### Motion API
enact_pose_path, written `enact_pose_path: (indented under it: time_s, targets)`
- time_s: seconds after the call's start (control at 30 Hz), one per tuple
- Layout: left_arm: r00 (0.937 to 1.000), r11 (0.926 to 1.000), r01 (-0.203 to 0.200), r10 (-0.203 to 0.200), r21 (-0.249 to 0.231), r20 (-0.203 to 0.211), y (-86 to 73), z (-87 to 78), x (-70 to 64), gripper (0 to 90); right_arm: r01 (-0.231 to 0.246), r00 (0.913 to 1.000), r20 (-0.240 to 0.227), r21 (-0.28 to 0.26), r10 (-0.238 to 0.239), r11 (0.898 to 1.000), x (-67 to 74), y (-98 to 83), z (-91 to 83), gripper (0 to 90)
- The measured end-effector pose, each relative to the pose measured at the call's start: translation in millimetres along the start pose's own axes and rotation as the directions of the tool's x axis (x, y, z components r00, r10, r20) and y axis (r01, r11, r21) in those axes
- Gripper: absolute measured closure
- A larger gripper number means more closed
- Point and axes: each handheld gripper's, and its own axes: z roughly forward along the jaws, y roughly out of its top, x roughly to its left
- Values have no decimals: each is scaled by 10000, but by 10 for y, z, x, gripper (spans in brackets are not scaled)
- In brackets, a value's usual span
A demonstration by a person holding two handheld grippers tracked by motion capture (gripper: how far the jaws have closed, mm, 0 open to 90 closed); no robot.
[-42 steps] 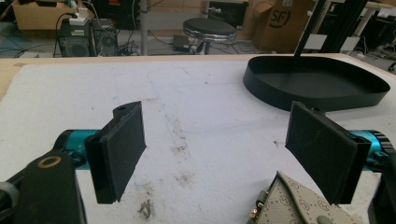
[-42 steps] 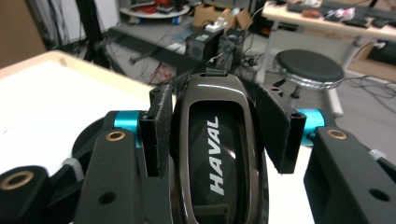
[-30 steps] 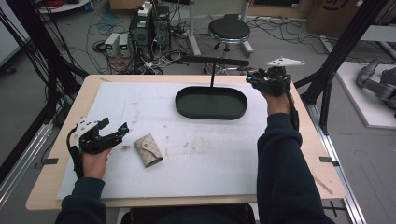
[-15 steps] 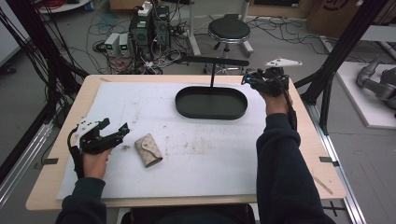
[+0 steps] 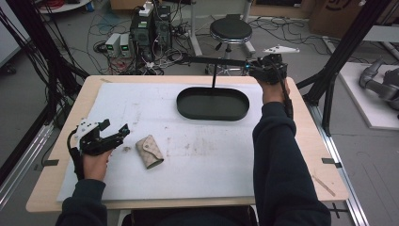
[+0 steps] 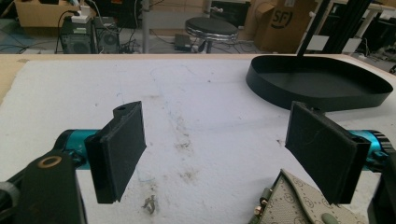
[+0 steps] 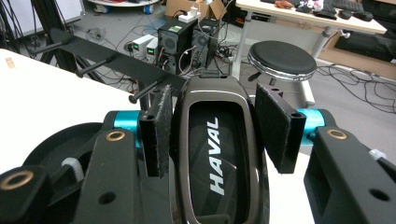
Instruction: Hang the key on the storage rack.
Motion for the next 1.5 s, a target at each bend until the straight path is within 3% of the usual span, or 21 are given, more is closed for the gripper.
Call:
enact_pose_path:
  time_s: [0.2,0.23,0.4,0.6,0.7,0.87,1.0,1.17,1.3,1.5]
  targets:
    - [10000,10000,0,0,14,17,-1,4,0,198,125,9998,135,-124,-123,9998,32,54,16,498]
    - [10000,10000,3,-3,2,24,-1,2,0,197,151,9993,344,49,-152,9999,21,40,45,498]
    - [10000,10000,21,-21,-4,11,-3,-1,3,197,-121,9985,533,243,108,9996,-30,-4,90,497]
    - [10000,10000,43,-43,-17,-16,-6,-7,16,198,31,9964,848,504,-74,9987,-76,-68,82,497]
    - [10000,10000,12,-12,-8,-13,-6,-7,14,197,148,9947,1005,900,-239,9958,-114,-209,91,497]
    - [10000,10000,45,-45,-16,1,-7,-4,8,199,225,9950,939,1345,-353,9907,-130,-378,120,497]
    - [10000,10000,9,-9,11,-17,-6,-8,6,199,394,9951,802,2131,-576,9762,-74,-518,233,497]
    - [10000,10000,-3,3,7,-10,-7,-7,5,199,716,9943,606,2330,-880,9698,39,-526,361,497]
    - [10000,10000,39,-39,-27,-1,-6,-11,7,199,628,9948,611,2590,-812,9638,94,-566,467,496]
    - [10000,10000,10,-10,-14,-3,-7,-12,16,198,458,9956,668,2581,-651,9650,130,-590,521,490]
